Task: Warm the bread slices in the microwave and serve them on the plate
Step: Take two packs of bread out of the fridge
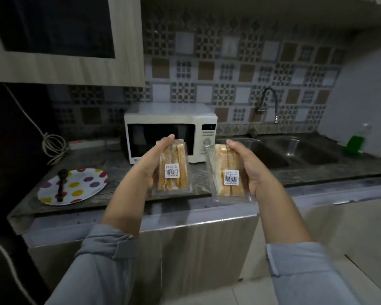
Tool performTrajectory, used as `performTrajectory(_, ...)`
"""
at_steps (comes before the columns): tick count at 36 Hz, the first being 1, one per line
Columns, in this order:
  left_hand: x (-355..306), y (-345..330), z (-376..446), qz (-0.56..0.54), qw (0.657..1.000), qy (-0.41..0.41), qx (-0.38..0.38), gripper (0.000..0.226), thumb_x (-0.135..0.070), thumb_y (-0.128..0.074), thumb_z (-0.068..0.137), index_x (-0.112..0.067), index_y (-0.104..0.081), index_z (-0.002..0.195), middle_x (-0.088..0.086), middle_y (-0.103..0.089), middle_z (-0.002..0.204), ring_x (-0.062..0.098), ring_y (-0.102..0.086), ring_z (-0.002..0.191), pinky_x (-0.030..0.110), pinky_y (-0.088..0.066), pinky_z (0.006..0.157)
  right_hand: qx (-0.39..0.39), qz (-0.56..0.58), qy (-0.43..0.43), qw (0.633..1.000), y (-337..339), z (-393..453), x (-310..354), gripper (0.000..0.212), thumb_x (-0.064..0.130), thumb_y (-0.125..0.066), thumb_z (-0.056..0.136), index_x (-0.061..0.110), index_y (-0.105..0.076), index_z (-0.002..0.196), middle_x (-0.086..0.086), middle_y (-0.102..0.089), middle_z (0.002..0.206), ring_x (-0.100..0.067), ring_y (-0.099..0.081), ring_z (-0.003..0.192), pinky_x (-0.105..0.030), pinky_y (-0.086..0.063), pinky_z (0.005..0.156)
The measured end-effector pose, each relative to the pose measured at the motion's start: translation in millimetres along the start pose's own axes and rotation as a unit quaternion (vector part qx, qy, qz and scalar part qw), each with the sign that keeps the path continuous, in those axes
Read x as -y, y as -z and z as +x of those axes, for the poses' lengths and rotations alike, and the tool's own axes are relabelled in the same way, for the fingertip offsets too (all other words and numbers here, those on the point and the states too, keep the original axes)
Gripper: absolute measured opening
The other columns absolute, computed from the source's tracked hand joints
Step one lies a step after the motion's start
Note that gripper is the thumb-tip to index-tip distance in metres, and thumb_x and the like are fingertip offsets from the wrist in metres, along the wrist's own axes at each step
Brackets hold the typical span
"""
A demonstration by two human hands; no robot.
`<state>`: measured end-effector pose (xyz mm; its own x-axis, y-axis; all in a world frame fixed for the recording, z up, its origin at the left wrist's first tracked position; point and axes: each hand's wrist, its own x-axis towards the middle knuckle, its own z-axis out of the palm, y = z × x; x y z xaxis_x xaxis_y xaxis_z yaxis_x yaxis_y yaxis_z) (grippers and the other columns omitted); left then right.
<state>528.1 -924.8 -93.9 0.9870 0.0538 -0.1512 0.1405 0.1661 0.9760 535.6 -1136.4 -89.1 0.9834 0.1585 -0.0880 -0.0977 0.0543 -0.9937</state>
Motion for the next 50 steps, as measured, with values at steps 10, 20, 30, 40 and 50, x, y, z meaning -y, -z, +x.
performTrajectory(10, -35.2, -13.3, 132.7, -0.023, 0.996, -0.029, -0.077, 0.038, -0.058, -0.061, 0.080, -0.021, -0.066, 0.081, 0.003, -0.069, 0.077, 0.023, -0.067, 0.074, 0.037, -0.055, 0.071, 0.065, -0.011, 0.002, 0.998, 21.1, 163.3, 37.0, 0.029, 0.053, -0.059, 0.082, 0.025, -0.065, 0.080, 0.001, -0.066, 0.073, -0.018, -0.061, 0.064, -0.032, -0.052, 0.073)
performTrajectory(20, -70.0, 13.3, 249.3, -0.004, 0.993, -0.032, -0.112, 0.048, -0.060, -0.066, 0.075, -0.016, -0.065, 0.096, 0.008, -0.071, 0.091, 0.026, -0.069, 0.085, 0.039, -0.055, 0.075, 0.085, -0.018, 0.002, 0.996, 3.1, 291.4, 54.7, 0.027, 0.052, -0.060, 0.083, 0.026, -0.064, 0.074, 0.003, -0.064, 0.066, -0.016, -0.060, 0.060, -0.030, -0.051, 0.066)
performTrajectory(30, -112.0, 56.5, 380.6, 0.021, 0.996, -0.042, -0.076, 0.054, -0.057, -0.068, 0.074, -0.015, -0.062, 0.108, 0.007, -0.070, 0.088, 0.026, -0.068, 0.079, 0.037, -0.055, 0.070, 0.038, 0.005, 0.009, 0.999, -32.7, 417.3, 73.5, 0.030, 0.055, -0.062, 0.080, 0.025, -0.066, 0.077, 0.000, -0.067, 0.070, -0.018, -0.063, 0.062, -0.029, -0.052, 0.061)
performTrajectory(40, -126.8, 81.1, 471.9, 0.050, 0.995, -0.062, -0.067, 0.039, -0.059, -0.069, 0.073, -0.027, -0.068, 0.096, -0.001, -0.074, 0.076, 0.019, -0.070, 0.074, 0.029, -0.054, 0.067, 0.002, -0.003, -0.006, 1.000, -60.2, 516.8, 85.4, 0.036, 0.053, -0.059, 0.082, 0.018, -0.068, 0.089, -0.001, -0.068, 0.066, -0.020, -0.065, 0.061, -0.033, -0.053, 0.064)
performTrajectory(50, -120.8, 91.1, 527.9, 0.066, 0.989, -0.007, -0.135, 0.102, -0.085, -0.070, 0.029, -0.021, -0.069, 0.109, 0.006, -0.073, 0.105, 0.027, -0.069, 0.095, 0.043, -0.051, 0.094, -0.032, -0.056, -0.039, 0.997, -52.3, 579.2, 81.0, 0.043, 0.053, -0.072, 0.071, 0.016, -0.066, 0.093, -0.007, -0.071, 0.075, -0.026, -0.067, 0.065, -0.038, -0.056, 0.070)
